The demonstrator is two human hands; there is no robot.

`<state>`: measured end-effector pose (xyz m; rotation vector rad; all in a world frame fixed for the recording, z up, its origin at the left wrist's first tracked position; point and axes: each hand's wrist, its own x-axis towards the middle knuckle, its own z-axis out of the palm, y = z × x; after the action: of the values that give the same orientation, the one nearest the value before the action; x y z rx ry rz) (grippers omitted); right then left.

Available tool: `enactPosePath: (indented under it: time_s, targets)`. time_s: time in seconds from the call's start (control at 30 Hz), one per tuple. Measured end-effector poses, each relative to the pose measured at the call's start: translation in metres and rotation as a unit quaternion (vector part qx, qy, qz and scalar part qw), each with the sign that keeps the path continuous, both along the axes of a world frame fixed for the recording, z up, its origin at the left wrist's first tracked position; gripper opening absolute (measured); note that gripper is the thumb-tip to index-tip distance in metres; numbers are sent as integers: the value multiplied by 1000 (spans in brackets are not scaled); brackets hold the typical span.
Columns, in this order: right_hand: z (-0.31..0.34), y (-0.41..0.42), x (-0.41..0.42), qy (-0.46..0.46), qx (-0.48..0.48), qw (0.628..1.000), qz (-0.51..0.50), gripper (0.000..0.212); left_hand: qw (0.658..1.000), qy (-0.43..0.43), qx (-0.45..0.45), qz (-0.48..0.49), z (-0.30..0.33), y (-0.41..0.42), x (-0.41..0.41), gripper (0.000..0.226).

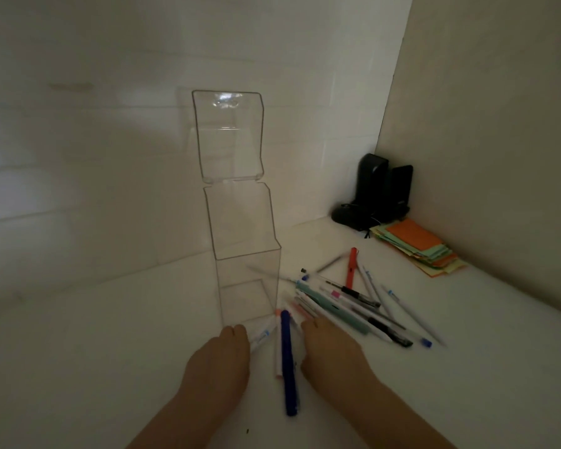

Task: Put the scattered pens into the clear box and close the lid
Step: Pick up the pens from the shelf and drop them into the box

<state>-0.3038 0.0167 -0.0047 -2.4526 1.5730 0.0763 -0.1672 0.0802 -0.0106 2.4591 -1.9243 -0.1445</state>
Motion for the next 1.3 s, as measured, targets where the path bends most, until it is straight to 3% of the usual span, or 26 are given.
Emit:
enactPosePath:
  time_s: [0.13,0.23,0.37,0.67,0.77,0.8,0.87,0.97,1.0,1.1,1.17,1.23,1.3]
  targets:
    - [3,-5,-13,-82,22,995,-59,34,990,127,-64,25,-5,-7,-5,17]
    - [6,-14,-30,-138,-15,985,-99,33,979,174,-96,35,-7,-16,-18,19]
    - [7,-33,-37,-127,-45,987,-93,23,985,150,-68,41,-1,-32,-38,25]
    - [8,-56,-29,-72,38,996,-25,16,995,86,-15,42,2,-37,-36,33]
    - [11,-59,-34,-113,79,990,-23,20,989,141,-51,13,-5,-29,-30,9]
    - [13,-60,-37,-153,94,983,-37,17,980,189,-55,10,-7,-28,-26,13]
    - [19,-56,-45,-289,143,942,-95,21,942,325,-80,6,-6,-22,-20,22]
    - [42,-44,-50,-531,216,806,-148,23,812,558,-172,6,24,-9,-22,23]
    - [53,-40,-49,-569,206,784,-138,24,768,605,-211,3,39,-7,-21,25]
    - [86,-33,-31,-551,69,829,-71,38,692,639,-330,-59,86,-14,-11,33]
    - [104,-32,-11,-566,-24,824,-25,39,665,635,-385,-85,110,-27,0,34]
    - [116,-34,12,-584,-69,809,12,35,666,610,-424,-69,124,-44,9,34]
    - [124,-39,34,-589,-47,806,32,27,679,593,-431,-43,128,-61,11,26]
